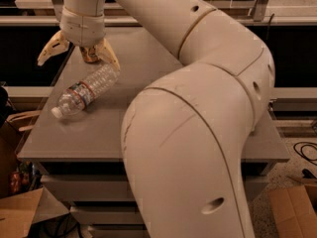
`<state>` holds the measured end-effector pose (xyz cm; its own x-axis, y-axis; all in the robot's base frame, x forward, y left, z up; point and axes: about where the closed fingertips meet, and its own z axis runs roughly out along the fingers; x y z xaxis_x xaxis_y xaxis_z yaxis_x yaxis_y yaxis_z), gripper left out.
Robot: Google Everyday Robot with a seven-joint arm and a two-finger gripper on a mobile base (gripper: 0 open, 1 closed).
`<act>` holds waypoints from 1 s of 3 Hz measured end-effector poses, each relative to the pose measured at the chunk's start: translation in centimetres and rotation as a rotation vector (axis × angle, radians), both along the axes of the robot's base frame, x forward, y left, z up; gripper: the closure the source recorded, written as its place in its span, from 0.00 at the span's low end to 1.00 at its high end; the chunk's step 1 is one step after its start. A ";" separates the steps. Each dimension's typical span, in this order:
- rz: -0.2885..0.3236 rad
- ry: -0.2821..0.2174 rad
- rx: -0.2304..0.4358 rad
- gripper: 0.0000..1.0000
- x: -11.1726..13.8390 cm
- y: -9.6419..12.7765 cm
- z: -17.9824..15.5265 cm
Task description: Pick water bottle
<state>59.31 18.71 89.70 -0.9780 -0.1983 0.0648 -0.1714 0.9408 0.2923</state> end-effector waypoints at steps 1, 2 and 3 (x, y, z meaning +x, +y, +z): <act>-0.010 0.029 0.011 0.00 -1.4 0.1 -1.5; -0.037 0.065 -0.013 0.11 -3.7 -1.1 -3.8; -0.041 0.099 -0.020 0.29 -5.5 -1.6 -5.6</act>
Offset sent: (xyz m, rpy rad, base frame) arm -0.0719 -0.0359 -0.0630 -0.0720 0.1291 -0.0658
